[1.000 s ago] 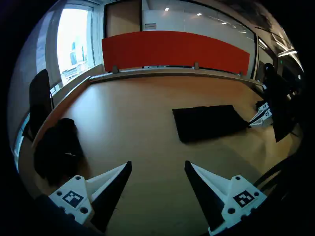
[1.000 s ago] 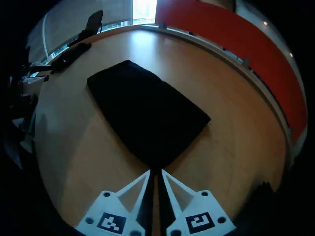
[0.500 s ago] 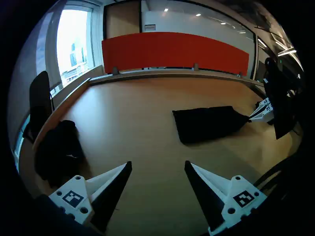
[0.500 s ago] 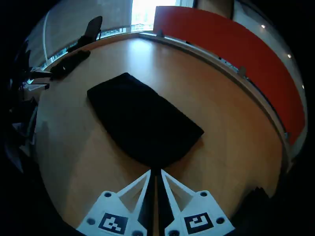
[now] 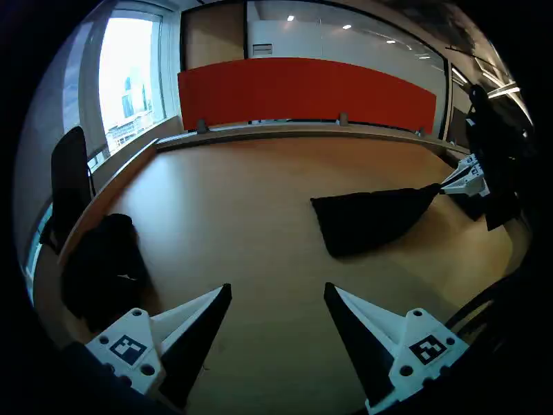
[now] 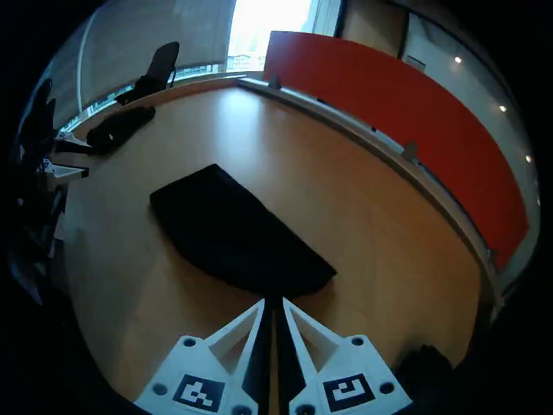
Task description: Fold towel
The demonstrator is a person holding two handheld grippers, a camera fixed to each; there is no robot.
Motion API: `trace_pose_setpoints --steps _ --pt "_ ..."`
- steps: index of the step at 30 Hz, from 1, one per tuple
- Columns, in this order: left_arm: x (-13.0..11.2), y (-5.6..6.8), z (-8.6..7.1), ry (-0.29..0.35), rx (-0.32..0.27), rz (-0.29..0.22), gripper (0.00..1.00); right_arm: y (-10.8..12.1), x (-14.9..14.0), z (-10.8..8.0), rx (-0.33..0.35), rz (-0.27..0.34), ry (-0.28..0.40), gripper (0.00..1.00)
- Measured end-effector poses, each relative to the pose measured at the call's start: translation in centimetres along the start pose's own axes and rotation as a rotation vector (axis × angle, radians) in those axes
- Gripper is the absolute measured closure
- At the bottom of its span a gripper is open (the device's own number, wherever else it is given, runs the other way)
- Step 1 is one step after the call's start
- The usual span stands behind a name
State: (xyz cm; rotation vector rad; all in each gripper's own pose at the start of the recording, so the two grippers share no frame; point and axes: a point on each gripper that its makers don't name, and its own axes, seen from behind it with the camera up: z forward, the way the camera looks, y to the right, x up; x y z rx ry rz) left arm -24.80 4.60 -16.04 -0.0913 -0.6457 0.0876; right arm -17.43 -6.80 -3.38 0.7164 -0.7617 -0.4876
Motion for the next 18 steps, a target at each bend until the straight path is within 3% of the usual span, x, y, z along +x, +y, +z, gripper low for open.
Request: trace_pose_setpoints --steps 18 --pt "0.0 0.1 -0.5 -0.001 0.006 -0.006 0.00 -0.3 4.3 -0.3 0.010 -0.061 0.063 0.97"
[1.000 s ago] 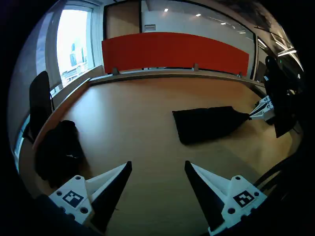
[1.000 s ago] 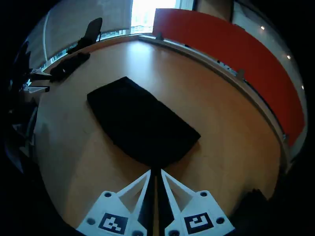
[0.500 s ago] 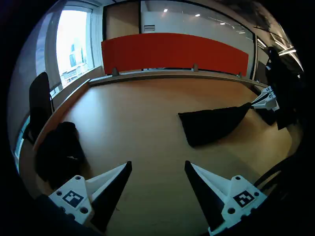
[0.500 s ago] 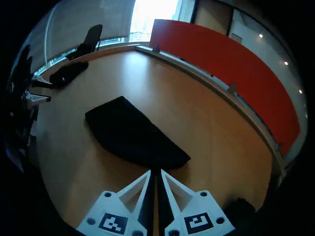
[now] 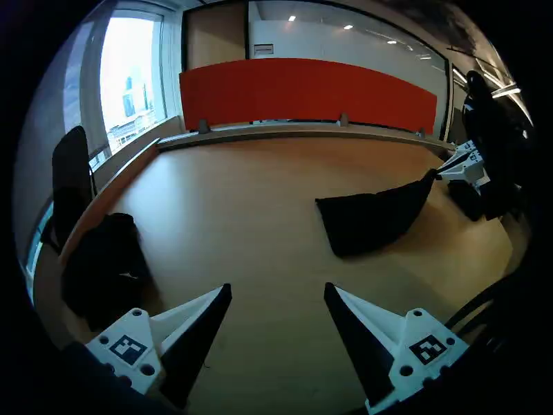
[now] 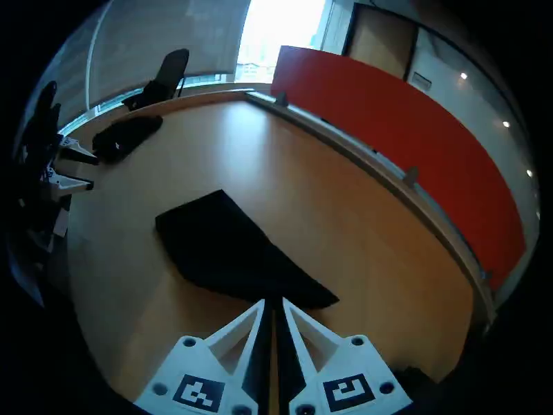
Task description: Fold towel
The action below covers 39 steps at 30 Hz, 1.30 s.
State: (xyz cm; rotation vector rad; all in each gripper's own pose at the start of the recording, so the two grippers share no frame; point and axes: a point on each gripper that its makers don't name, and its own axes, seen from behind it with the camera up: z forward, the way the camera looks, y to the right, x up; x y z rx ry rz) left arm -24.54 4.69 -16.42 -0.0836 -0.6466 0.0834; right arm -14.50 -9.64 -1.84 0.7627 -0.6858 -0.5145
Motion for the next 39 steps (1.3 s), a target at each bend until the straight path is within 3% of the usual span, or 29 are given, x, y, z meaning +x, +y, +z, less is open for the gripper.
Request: trace_pose_setpoints --steps 10,23,30,39 --pt "-0.1 -0.2 -0.9 0.002 0.014 -0.021 0.00 -2.2 4.5 1.9 0.058 -0.078 0.043 0.97" --pt "-0.8 -0.9 -2.5 0.003 0.042 -0.053 0.00 -7.6 8.6 5.8 0.180 -0.180 0.064 0.97" --pt "-1.4 -1.8 -3.5 0.002 0.071 -0.083 0.00 -10.8 9.4 8.2 0.248 -0.218 0.049 0.97" --pt "-2.3 -2.7 -4.4 -0.001 0.103 -0.115 0.00 -13.4 7.7 11.1 0.295 -0.229 -0.006 0.97"
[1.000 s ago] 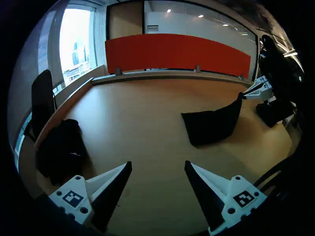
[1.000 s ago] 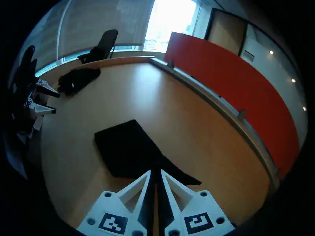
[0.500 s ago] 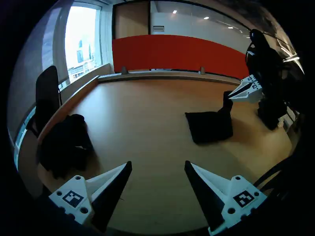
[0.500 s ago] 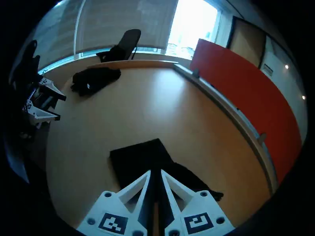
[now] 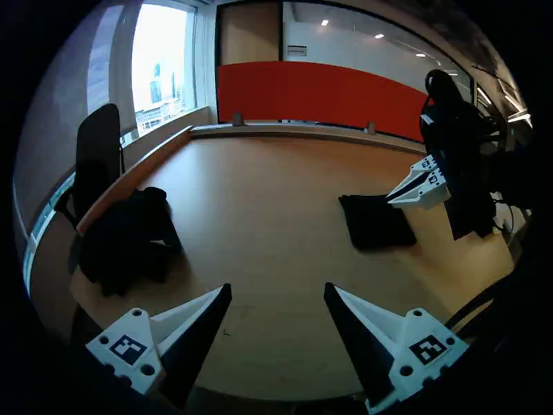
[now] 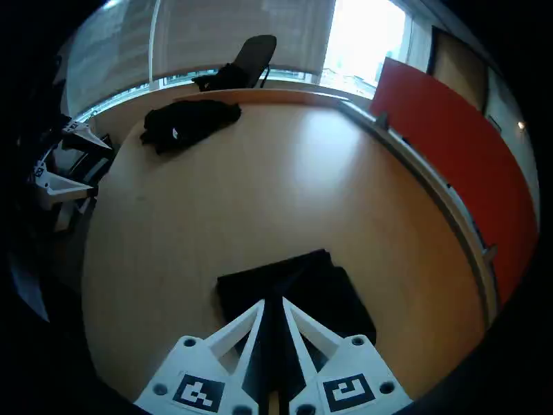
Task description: Fold towel
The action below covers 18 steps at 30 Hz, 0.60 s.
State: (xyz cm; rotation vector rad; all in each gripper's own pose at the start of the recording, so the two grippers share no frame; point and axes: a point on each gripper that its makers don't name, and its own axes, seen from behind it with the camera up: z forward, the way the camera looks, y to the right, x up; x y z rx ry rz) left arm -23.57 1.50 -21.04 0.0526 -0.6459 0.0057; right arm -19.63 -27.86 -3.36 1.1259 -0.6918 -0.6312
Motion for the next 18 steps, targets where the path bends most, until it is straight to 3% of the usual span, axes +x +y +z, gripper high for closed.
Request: trace_pose_setpoints --steps 18 --pt "-0.20 -0.09 -0.13 -0.005 0.001 0.009 0.00 -0.04 -0.23 0.26 0.010 0.013 -0.003 0.96"
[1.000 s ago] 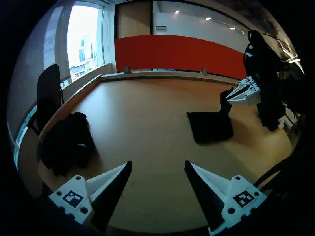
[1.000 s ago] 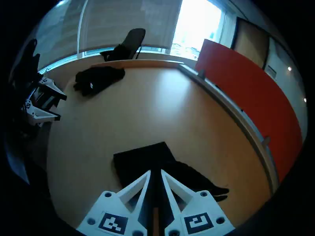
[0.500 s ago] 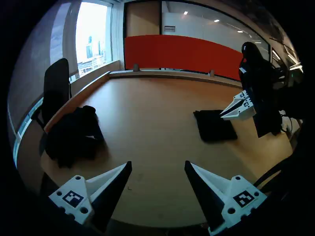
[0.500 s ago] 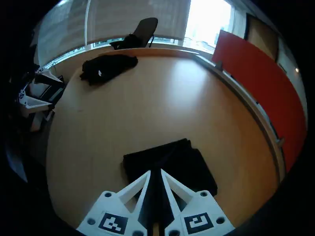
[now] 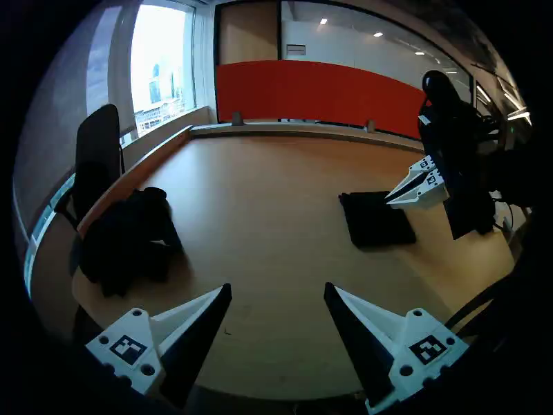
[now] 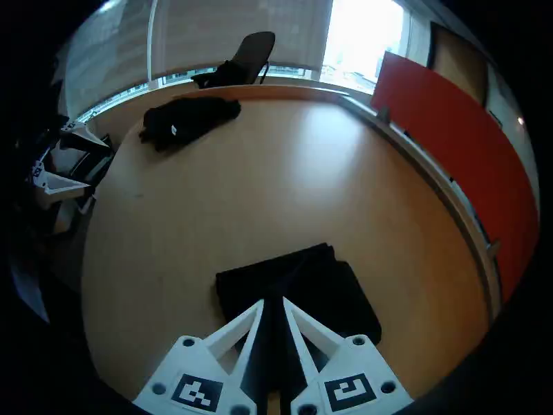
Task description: Fold towel
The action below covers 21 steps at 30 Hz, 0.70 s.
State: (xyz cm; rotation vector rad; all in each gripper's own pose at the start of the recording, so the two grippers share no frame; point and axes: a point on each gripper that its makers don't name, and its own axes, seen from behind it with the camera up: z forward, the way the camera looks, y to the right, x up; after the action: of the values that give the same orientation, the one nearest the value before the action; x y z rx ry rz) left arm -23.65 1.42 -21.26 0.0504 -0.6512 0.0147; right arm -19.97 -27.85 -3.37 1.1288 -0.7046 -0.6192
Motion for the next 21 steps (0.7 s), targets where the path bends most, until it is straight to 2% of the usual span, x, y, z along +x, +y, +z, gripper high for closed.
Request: trace_pose_setpoints --steps 8,11,13,15,17,18,21 --pt "-0.05 -0.11 -0.09 0.001 0.004 -0.007 0.00 0.00 0.13 -0.25 0.000 -0.002 0.006 0.95" --pt "-0.07 -0.14 -0.11 0.001 0.005 -0.009 0.00 -0.09 0.20 -0.33 0.001 -0.002 0.008 0.90" --pt "-0.09 -0.15 -0.11 0.000 0.005 -0.009 0.00 -0.20 0.23 -0.42 0.002 0.000 0.011 0.80" --pt "-0.10 -0.15 -0.11 0.001 0.006 -0.009 0.01 -0.31 0.22 -0.51 0.001 0.004 0.012 0.56" --pt "-0.07 -0.16 -0.11 0.001 0.005 -0.010 0.00 -0.37 0.09 -0.62 -0.005 0.009 0.012 0.28" --pt "-0.06 -0.16 -0.10 0.002 0.005 -0.010 0.00 -0.42 0.01 -0.65 -0.007 0.013 0.011 0.21" --pt "0.03 -0.18 -0.09 0.003 0.005 -0.009 0.00 -0.57 -0.36 -0.71 -0.010 0.026 0.007 0.20"
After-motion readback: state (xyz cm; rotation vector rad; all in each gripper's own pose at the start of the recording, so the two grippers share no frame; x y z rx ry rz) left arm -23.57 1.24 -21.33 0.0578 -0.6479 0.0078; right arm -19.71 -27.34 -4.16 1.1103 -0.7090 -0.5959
